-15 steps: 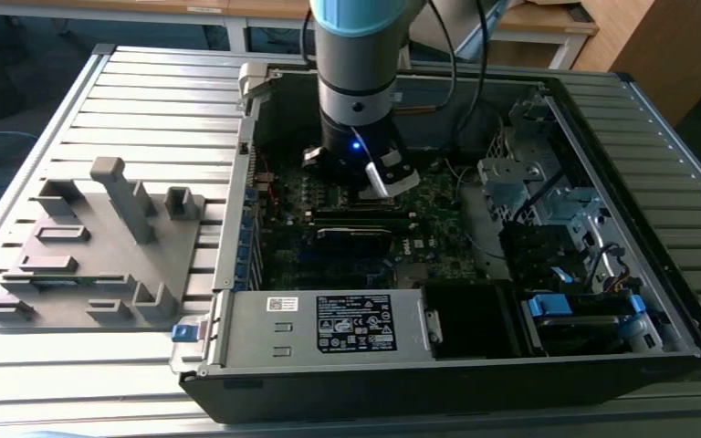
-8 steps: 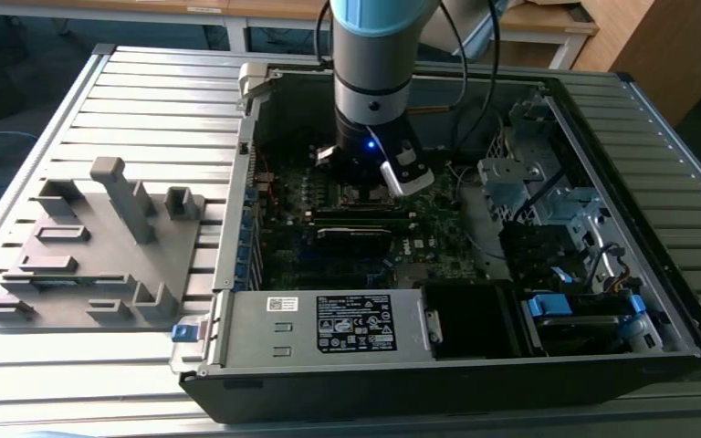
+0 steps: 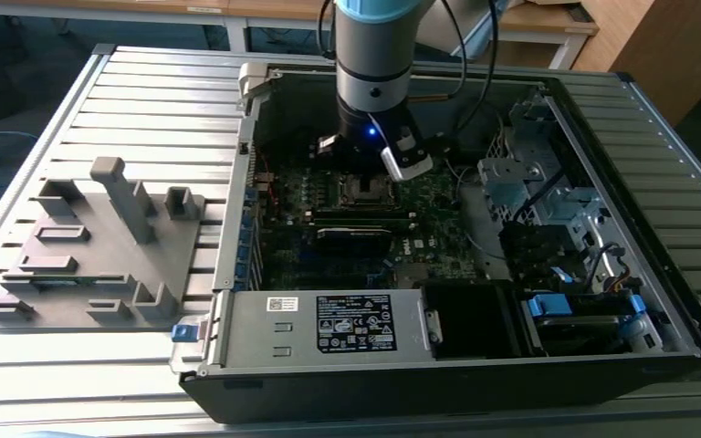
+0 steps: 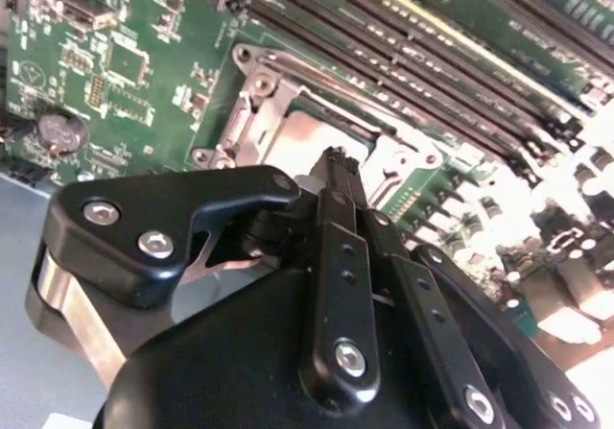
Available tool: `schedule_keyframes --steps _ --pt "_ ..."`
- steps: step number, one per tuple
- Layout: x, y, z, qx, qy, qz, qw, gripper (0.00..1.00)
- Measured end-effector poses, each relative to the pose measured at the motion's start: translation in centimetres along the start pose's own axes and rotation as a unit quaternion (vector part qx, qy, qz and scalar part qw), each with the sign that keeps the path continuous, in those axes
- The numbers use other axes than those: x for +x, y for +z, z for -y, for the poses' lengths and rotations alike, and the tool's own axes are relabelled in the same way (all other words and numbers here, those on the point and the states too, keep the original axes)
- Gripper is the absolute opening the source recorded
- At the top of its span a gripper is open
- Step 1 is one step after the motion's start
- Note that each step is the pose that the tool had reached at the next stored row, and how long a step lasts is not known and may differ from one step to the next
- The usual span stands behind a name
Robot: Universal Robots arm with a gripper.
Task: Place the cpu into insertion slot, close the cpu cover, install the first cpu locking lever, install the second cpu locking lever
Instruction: 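Install the second cpu locking lever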
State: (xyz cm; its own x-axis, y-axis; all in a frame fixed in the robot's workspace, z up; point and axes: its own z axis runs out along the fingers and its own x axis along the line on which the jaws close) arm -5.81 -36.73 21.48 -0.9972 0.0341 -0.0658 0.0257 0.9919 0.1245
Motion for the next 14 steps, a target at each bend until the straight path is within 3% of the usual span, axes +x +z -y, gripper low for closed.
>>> schedule_keyframes --steps 14 --pt "-0.13 -0.42 -0.25 0.0005 0.0 -0.0002 1.0 0.1"
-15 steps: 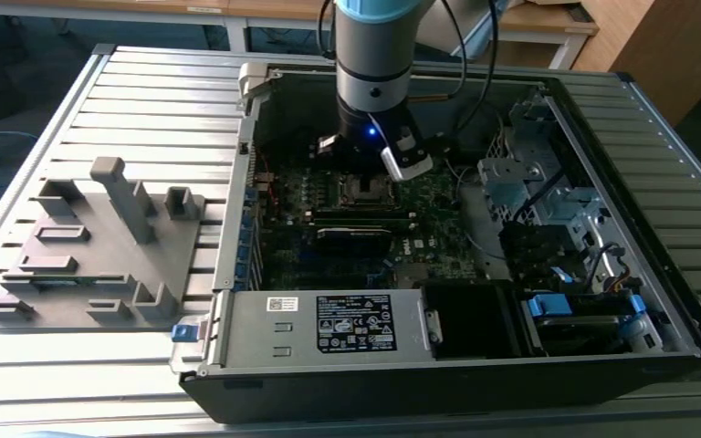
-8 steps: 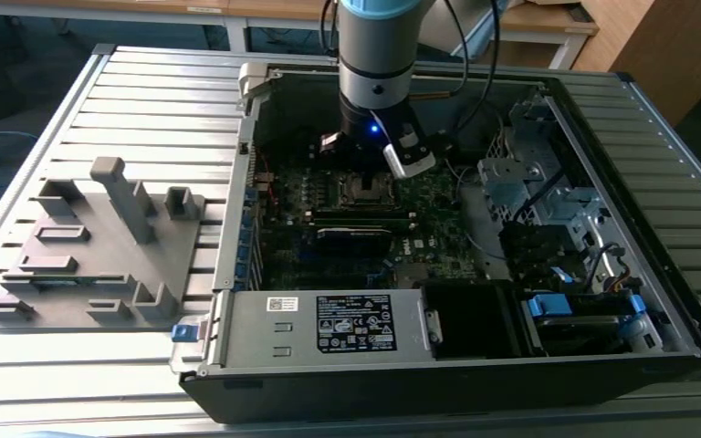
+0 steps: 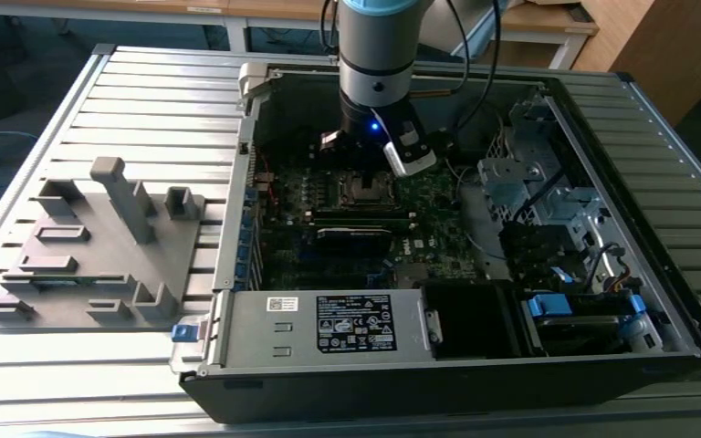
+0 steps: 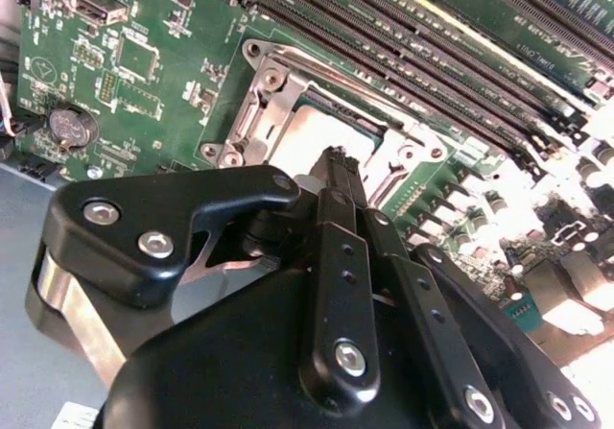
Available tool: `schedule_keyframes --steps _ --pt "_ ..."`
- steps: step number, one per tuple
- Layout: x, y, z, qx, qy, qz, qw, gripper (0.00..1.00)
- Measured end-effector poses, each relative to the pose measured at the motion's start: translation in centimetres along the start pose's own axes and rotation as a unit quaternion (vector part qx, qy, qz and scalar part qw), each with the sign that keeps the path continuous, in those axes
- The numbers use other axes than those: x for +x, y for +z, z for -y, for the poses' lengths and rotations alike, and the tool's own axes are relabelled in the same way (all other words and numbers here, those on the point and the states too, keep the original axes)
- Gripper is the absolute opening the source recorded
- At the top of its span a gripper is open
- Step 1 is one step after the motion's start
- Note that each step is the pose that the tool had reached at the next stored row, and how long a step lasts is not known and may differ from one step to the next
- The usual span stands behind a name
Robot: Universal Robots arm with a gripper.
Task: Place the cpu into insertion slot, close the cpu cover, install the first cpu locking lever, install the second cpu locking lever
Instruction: 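Install the second cpu locking lever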
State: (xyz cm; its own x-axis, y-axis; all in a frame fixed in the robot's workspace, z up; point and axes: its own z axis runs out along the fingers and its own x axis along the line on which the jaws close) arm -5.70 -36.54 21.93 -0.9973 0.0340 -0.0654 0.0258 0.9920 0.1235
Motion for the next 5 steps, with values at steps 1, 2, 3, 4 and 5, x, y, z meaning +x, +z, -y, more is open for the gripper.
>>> schedule_keyframes --steps 1,2,3,4,5 --pt "0.0 0.0 0.0 0.0 0.0 0.0 1.0 0.1" --pt "0.0 -0.02 0.0 0.0 0.0 0.0 1.0 0.1" --pt "0.0 -0.05 -0.01 0.0 0.0 0.0 1.0 0.1" --pt "0.0 -0.05 -0.01 0.0 0.0 0.0 1.0 0.1" --pt "0.0 -0.05 -0.01 0.0 0.0 0.0 1.0 0.1"
